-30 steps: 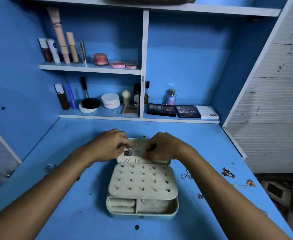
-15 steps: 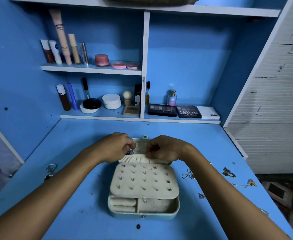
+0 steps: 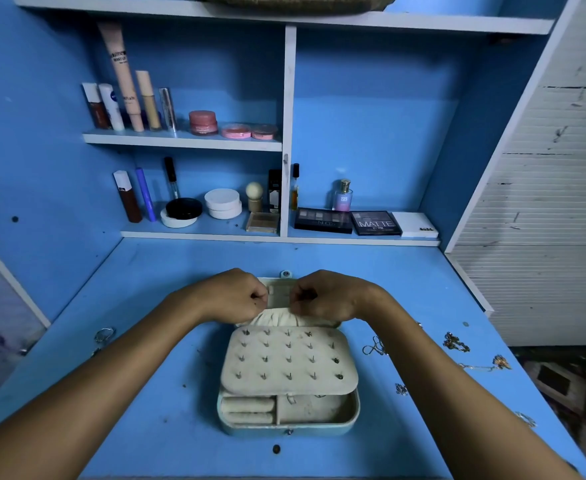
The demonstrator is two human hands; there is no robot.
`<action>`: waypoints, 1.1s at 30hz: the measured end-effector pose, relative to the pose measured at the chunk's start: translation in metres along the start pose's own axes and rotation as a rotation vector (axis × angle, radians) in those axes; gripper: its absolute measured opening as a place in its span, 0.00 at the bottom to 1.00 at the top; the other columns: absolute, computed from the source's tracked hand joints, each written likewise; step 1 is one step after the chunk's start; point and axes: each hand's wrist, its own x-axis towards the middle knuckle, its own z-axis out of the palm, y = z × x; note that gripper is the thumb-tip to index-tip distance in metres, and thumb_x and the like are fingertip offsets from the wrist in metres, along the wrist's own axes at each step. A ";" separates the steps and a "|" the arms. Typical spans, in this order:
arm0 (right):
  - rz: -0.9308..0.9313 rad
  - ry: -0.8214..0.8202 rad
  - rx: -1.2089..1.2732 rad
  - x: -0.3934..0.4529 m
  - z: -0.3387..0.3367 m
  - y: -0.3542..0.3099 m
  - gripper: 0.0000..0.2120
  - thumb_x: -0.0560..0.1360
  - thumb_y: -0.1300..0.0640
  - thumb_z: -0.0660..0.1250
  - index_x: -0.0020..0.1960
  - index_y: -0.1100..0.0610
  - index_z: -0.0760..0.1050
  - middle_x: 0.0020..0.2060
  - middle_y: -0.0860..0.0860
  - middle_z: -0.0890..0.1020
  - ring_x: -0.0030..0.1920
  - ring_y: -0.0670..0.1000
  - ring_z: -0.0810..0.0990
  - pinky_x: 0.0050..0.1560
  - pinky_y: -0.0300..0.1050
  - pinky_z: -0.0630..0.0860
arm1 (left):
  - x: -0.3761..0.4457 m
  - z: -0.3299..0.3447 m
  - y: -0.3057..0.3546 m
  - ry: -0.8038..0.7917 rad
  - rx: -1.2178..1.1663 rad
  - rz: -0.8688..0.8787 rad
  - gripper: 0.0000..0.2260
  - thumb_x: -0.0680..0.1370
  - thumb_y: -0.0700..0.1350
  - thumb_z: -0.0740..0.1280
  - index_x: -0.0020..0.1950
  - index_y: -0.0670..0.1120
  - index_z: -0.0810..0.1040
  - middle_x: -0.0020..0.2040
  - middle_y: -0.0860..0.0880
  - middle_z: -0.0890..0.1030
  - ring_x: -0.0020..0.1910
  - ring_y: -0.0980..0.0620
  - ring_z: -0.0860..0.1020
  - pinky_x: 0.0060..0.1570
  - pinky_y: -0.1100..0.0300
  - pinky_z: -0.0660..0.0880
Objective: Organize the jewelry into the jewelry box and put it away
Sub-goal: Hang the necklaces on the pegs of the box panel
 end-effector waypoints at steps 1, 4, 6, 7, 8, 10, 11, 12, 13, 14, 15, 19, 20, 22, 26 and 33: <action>0.004 -0.006 -0.017 0.000 0.000 -0.001 0.07 0.80 0.53 0.65 0.44 0.48 0.75 0.39 0.46 0.77 0.36 0.49 0.75 0.33 0.41 0.74 | 0.000 -0.001 0.002 -0.002 -0.005 0.006 0.10 0.75 0.48 0.60 0.38 0.51 0.79 0.44 0.56 0.81 0.46 0.52 0.80 0.51 0.48 0.79; 0.017 -0.019 -0.072 0.000 0.000 -0.004 0.07 0.81 0.53 0.63 0.44 0.49 0.74 0.39 0.47 0.77 0.36 0.48 0.73 0.33 0.40 0.72 | -0.001 -0.003 0.008 -0.024 -0.033 0.022 0.08 0.77 0.46 0.62 0.42 0.54 0.80 0.46 0.59 0.80 0.47 0.57 0.78 0.50 0.56 0.78; 0.021 -0.032 -0.111 0.000 0.000 -0.006 0.06 0.81 0.53 0.62 0.45 0.49 0.74 0.39 0.47 0.76 0.36 0.47 0.73 0.35 0.40 0.71 | -0.001 -0.004 0.010 -0.047 -0.042 0.024 0.07 0.77 0.46 0.63 0.43 0.53 0.80 0.46 0.58 0.80 0.47 0.56 0.79 0.49 0.56 0.78; 0.024 -0.036 -0.122 0.000 -0.001 -0.007 0.06 0.81 0.53 0.62 0.47 0.50 0.74 0.40 0.46 0.76 0.37 0.47 0.73 0.35 0.40 0.71 | 0.000 -0.005 0.010 -0.059 -0.039 0.023 0.07 0.76 0.47 0.63 0.42 0.52 0.81 0.46 0.57 0.81 0.46 0.55 0.79 0.49 0.56 0.78; 0.028 -0.039 -0.128 0.000 -0.001 -0.007 0.06 0.82 0.54 0.62 0.48 0.52 0.75 0.40 0.46 0.76 0.37 0.46 0.73 0.36 0.39 0.70 | 0.001 -0.004 0.010 -0.068 -0.033 0.017 0.07 0.76 0.47 0.64 0.40 0.50 0.80 0.45 0.55 0.82 0.44 0.54 0.79 0.47 0.55 0.77; 0.039 -0.042 -0.137 -0.001 -0.002 -0.008 0.08 0.82 0.54 0.61 0.53 0.56 0.77 0.42 0.48 0.77 0.38 0.46 0.72 0.37 0.39 0.70 | 0.002 -0.002 0.011 -0.066 -0.028 0.014 0.08 0.74 0.48 0.65 0.37 0.47 0.79 0.42 0.49 0.82 0.37 0.52 0.76 0.39 0.55 0.74; 0.045 -0.043 -0.139 -0.001 -0.002 -0.008 0.09 0.82 0.55 0.61 0.54 0.57 0.78 0.43 0.49 0.77 0.38 0.47 0.72 0.37 0.39 0.70 | 0.002 -0.002 0.012 -0.053 -0.031 0.020 0.08 0.73 0.48 0.65 0.36 0.46 0.78 0.41 0.48 0.82 0.36 0.52 0.76 0.38 0.55 0.73; 0.050 -0.042 -0.141 -0.001 -0.002 -0.008 0.10 0.82 0.55 0.61 0.55 0.58 0.78 0.44 0.50 0.77 0.39 0.47 0.72 0.38 0.40 0.70 | 0.002 -0.001 0.012 -0.035 -0.038 0.034 0.08 0.72 0.48 0.66 0.35 0.46 0.78 0.40 0.49 0.82 0.36 0.52 0.77 0.39 0.55 0.75; 0.054 -0.041 -0.142 -0.001 -0.002 -0.009 0.10 0.82 0.55 0.61 0.56 0.58 0.78 0.45 0.50 0.77 0.39 0.48 0.72 0.38 0.40 0.70 | 0.003 -0.001 0.011 -0.016 -0.051 0.056 0.07 0.71 0.48 0.67 0.35 0.48 0.79 0.39 0.51 0.82 0.39 0.53 0.78 0.42 0.54 0.77; 0.056 -0.041 -0.145 0.000 -0.002 -0.009 0.10 0.82 0.55 0.61 0.56 0.58 0.78 0.45 0.51 0.78 0.40 0.48 0.73 0.39 0.40 0.70 | 0.002 -0.001 0.011 0.000 -0.065 0.075 0.05 0.71 0.48 0.68 0.35 0.50 0.80 0.39 0.54 0.82 0.41 0.54 0.79 0.45 0.54 0.78; 0.060 -0.039 -0.148 0.000 -0.002 -0.009 0.10 0.82 0.55 0.61 0.56 0.58 0.78 0.46 0.51 0.78 0.42 0.49 0.73 0.40 0.41 0.70 | 0.001 -0.002 0.011 0.007 -0.080 0.089 0.03 0.71 0.47 0.68 0.37 0.51 0.81 0.40 0.55 0.81 0.42 0.57 0.79 0.45 0.55 0.78; 0.063 -0.038 -0.180 0.002 -0.002 -0.008 0.07 0.82 0.54 0.61 0.50 0.54 0.77 0.45 0.48 0.78 0.46 0.50 0.74 0.44 0.42 0.70 | -0.002 -0.004 0.014 -0.011 -0.148 0.111 0.07 0.73 0.43 0.70 0.45 0.56 0.79 0.43 0.59 0.81 0.35 0.65 0.76 0.38 0.66 0.71; 0.062 -0.039 -0.185 0.003 -0.002 -0.008 0.07 0.82 0.54 0.61 0.47 0.52 0.76 0.43 0.47 0.77 0.46 0.50 0.74 0.44 0.42 0.70 | -0.002 -0.003 0.014 -0.020 -0.155 0.109 0.07 0.74 0.43 0.69 0.45 0.56 0.78 0.42 0.59 0.81 0.34 0.65 0.75 0.37 0.66 0.70; 0.066 -0.042 -0.187 0.003 -0.002 -0.009 0.07 0.82 0.54 0.61 0.48 0.53 0.76 0.44 0.47 0.77 0.46 0.50 0.74 0.46 0.43 0.71 | -0.001 -0.002 0.016 -0.039 -0.162 0.089 0.05 0.74 0.45 0.68 0.45 0.56 0.77 0.41 0.58 0.81 0.37 0.62 0.77 0.40 0.62 0.73; 0.081 -0.040 -0.185 0.003 -0.001 -0.009 0.10 0.81 0.54 0.61 0.53 0.58 0.78 0.47 0.53 0.79 0.46 0.51 0.74 0.49 0.46 0.73 | 0.001 0.000 0.020 -0.075 -0.138 0.084 0.03 0.76 0.46 0.66 0.44 0.53 0.74 0.36 0.56 0.80 0.36 0.56 0.76 0.40 0.57 0.72; 0.102 -0.006 -0.138 0.004 0.000 -0.005 0.09 0.81 0.54 0.62 0.50 0.59 0.77 0.43 0.52 0.78 0.41 0.50 0.74 0.41 0.43 0.71 | 0.003 0.003 0.020 0.000 -0.099 0.121 0.04 0.74 0.45 0.69 0.44 0.53 0.75 0.37 0.54 0.81 0.34 0.58 0.77 0.37 0.58 0.74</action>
